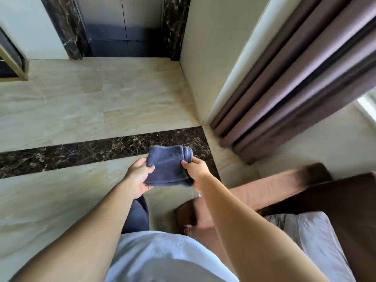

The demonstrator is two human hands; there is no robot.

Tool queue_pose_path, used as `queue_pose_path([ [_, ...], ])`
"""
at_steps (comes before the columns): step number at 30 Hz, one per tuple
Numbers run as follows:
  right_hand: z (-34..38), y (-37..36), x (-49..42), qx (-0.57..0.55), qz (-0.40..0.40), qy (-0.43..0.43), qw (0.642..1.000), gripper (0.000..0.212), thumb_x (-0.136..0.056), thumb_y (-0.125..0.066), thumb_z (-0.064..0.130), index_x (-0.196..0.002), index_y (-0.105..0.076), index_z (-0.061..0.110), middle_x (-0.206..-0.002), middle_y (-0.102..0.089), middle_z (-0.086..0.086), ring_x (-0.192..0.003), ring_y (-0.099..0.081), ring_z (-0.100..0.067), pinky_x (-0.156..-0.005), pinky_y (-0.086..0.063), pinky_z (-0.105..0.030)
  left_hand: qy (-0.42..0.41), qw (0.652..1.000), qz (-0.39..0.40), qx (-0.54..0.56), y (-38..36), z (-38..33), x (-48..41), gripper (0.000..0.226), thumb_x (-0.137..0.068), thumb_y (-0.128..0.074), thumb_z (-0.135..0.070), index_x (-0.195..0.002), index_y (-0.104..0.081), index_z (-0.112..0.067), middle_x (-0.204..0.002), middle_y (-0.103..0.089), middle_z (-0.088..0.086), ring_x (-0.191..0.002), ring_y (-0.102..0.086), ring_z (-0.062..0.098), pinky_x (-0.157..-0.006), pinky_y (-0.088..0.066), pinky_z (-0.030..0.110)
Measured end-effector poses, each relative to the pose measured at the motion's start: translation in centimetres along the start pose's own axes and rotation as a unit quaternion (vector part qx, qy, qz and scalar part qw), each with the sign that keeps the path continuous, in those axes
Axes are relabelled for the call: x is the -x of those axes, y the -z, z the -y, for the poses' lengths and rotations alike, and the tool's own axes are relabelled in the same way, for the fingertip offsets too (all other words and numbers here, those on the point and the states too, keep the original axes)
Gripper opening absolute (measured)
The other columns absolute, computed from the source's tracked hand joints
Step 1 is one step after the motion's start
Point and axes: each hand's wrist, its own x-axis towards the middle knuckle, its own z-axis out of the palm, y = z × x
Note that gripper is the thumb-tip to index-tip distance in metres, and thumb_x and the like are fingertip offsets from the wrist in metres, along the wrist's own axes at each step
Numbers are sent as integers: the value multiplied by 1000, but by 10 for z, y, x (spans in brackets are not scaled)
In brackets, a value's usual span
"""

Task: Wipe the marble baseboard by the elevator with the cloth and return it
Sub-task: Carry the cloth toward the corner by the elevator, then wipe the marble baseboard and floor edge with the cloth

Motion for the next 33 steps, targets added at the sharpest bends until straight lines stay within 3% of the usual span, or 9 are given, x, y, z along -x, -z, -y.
queue_pose_path([
  [6,155,-9,-123,50,-52,0,997,16,-92,-61,14,-81,-68,23,-99,-71,-9,-104,-69,-36,-91,-57,-53,23,999,29,-22,-56,-158,-138,49,-97,-52,-2,-140,-48,-25,-131,-59,3,-105,-58,27,-70,-49,35],
  [9,213,-7,-179,47,-89,-15,995,18,-92,-62,14,-77,-66,23,-94,-69,-8,-97,-69,-33,-89,-56,-58,35,996,53,-57,-89,-220,-193,45,-97,-51,-2,-133,-53,-27,-133,-59,4,-107,-58,28,-78,-49,40],
  [13,266,1,-263,34,-116,-56,991,20,-92,-60,10,-78,-66,23,-94,-67,-7,-91,-65,-28,-93,-55,-53,65,991,61,-95,-137,-286,-279,37,-96,-50,0,-115,-58,-30,-129,-61,6,-114,-59,31,-96,-49,52],
  [19,313,21,-455,66,-114,-128,983,20,-89,-66,12,-75,-67,26,-88,-69,-2,-100,-68,-31,-97,-53,-55,87,991,57,-85,-208,-348,-437,55,-93,-50,3,-137,-52,-29,-133,-61,5,-118,-60,31,-85,-51,43],
  [22,331,29,-555,114,-97,-146,978,13,-87,-66,12,-84,-71,24,-89,-72,-2,-104,-68,-33,-96,-54,-52,110,990,21,-88,-238,-353,-513,58,-92,-51,4,-135,-52,-35,-123,-61,5,-109,-61,27,-79,-52,38],
  [25,324,40,-688,170,-110,-139,969,14,-88,-62,11,-100,-71,11,-103,-73,-19,-103,-67,-38,-90,-56,-51,147,985,45,-80,-271,-332,-631,55,-92,-54,1,-130,-52,-39,-120,-63,5,-113,-62,27,-83,-53,41],
  [27,294,48,-780,205,-126,-121,963,16,-88,-59,10,-99,-70,12,-100,-73,-18,-98,-67,-39,-86,-58,-47,149,983,55,-92,-289,-306,-726,57,-91,-55,1,-131,-52,-39,-126,-63,5,-113,-64,26,-84,-53,42],
  [30,221,51,-905,238,-142,-129,952,21,-88,-55,8,-99,-69,20,-92,-69,-7,-92,-66,-31,-87,-57,-43,162,975,41,-143,-313,-252,-872,60,-91,-50,3,-133,-51,-39,-113,-65,3,-95,-63,21,-73,-52,33],
  [33,154,54,-1003,254,-179,-161,937,32,-88,-52,10,-113,-64,24,-110,-68,-8,-100,-64,-31,-87,-53,-35,176,966,57,-180,-329,-187,-994,58,-91,-46,3,-134,-51,-37,-98,-63,-5,-83,-59,14,-70,-50,28],
])
